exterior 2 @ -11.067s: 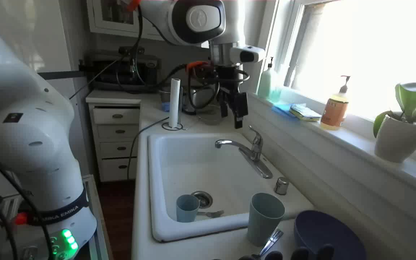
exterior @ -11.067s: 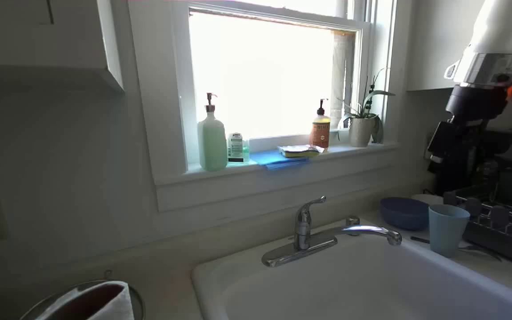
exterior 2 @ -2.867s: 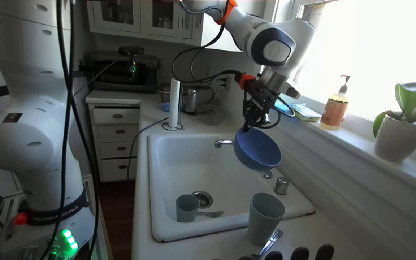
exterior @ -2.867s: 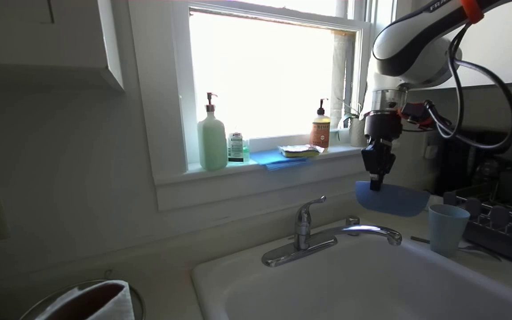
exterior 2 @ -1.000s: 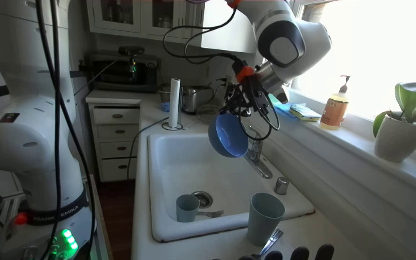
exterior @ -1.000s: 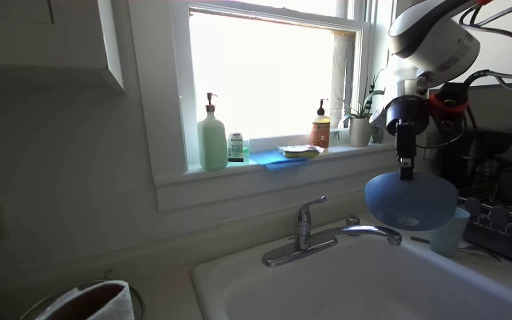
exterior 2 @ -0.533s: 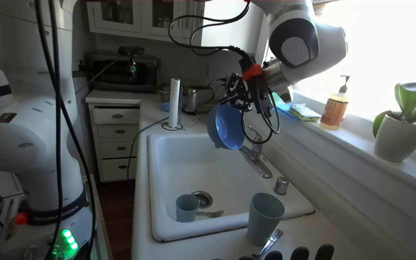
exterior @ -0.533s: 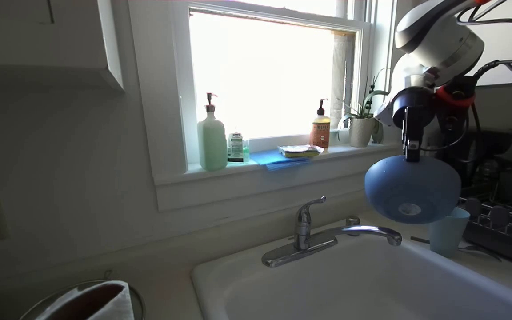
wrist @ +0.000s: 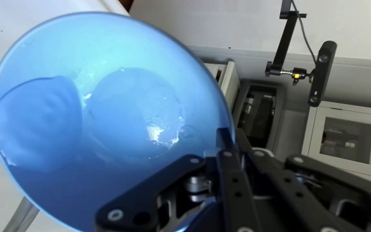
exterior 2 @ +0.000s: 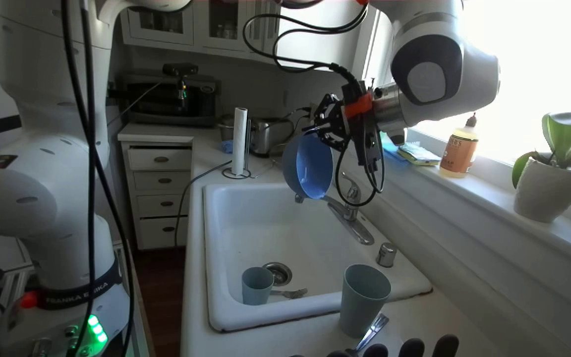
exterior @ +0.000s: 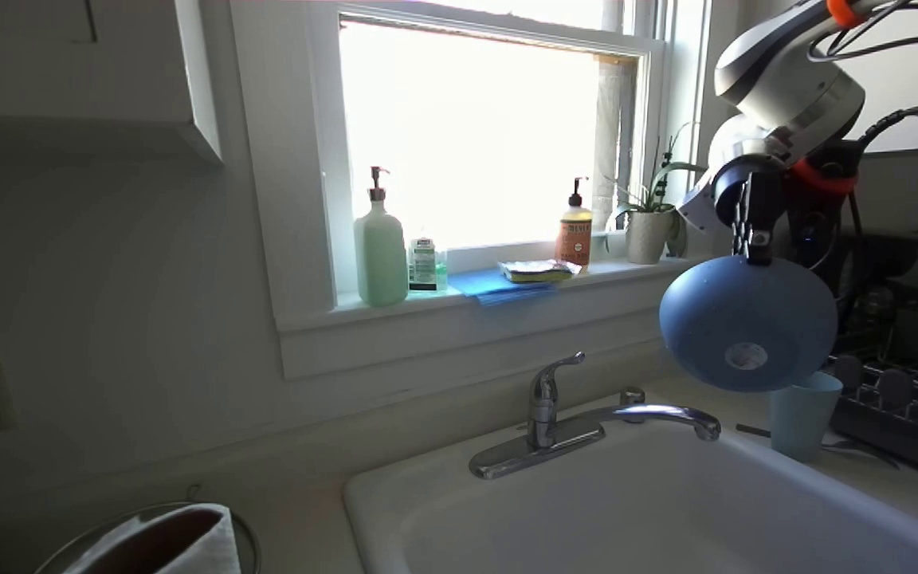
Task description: Pick up the blue bowl and pour the water in the blue bowl into the sink then put the bowl back where it was and place the gray cup inside the blue bowl
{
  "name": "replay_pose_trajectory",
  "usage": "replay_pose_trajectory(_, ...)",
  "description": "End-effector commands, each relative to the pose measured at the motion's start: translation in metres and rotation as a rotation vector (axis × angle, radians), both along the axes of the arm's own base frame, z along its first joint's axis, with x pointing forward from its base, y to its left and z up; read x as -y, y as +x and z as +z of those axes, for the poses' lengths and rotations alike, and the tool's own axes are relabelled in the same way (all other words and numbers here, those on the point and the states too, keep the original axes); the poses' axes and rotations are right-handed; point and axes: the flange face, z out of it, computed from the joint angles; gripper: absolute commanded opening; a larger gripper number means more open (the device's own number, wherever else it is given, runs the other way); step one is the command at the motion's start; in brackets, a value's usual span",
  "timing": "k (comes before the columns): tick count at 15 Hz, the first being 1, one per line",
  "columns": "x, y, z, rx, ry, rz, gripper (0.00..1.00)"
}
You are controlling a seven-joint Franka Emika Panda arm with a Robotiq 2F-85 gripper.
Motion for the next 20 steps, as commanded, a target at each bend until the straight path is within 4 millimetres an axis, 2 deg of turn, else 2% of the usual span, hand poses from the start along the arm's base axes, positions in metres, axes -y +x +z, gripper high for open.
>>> replay_pose_trajectory(1,0.013,0.003,0.008,0.015,0.082,0.022,0.01)
replay_pose_trajectory(16,0.042,0.001,0.008,0.026,0.277,0.055,0.01)
replay_pose_trajectory(20,0.029,0.002,-0.004,0.030,0.315,0.065,0.01)
